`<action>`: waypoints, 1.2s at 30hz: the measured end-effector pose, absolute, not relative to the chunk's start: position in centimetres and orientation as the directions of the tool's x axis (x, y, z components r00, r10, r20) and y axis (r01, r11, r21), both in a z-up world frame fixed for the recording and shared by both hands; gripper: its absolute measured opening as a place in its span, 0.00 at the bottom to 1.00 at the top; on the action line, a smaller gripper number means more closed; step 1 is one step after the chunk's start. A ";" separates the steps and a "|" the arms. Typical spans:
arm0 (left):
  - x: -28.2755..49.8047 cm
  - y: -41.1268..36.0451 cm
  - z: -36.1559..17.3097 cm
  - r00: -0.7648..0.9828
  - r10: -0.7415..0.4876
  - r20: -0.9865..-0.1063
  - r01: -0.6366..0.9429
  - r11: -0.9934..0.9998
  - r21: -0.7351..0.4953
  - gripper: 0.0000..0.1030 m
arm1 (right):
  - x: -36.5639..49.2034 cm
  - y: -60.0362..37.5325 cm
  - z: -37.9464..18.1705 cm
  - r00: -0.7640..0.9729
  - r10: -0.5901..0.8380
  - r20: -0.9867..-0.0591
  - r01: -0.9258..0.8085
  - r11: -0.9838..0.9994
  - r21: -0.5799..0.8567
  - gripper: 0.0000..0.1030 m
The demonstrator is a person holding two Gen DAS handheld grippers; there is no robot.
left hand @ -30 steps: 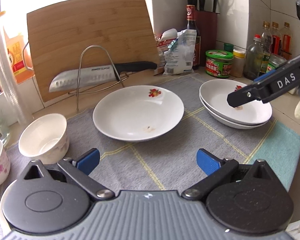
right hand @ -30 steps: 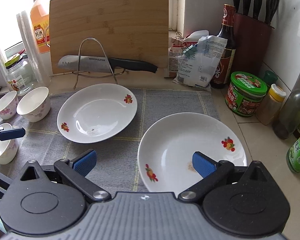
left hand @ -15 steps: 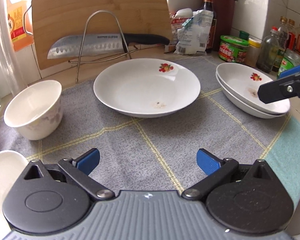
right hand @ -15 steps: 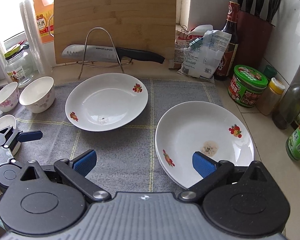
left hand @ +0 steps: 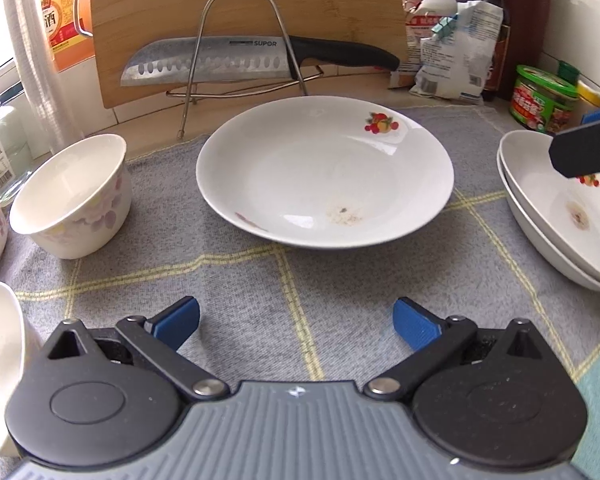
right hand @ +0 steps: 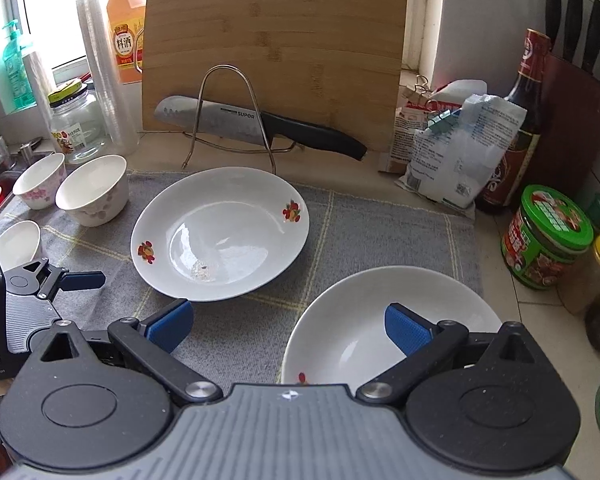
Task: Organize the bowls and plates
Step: 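Move the right tool to a white fruit-pattern plate's rim, then grasp the fruit-pattern plate's rim with the right tool and lift it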
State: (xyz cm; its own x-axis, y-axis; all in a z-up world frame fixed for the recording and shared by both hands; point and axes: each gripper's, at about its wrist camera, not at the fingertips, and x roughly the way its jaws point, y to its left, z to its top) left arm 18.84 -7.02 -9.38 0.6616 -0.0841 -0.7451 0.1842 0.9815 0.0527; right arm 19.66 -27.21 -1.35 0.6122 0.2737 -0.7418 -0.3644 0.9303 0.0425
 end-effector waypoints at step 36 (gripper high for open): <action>21.9 -8.4 -9.9 0.692 -0.083 -0.717 0.123 0.992 0.004 1.00 | 32.0 -23.3 -5.3 0.351 0.326 -0.878 -0.549 0.831 0.089 1.00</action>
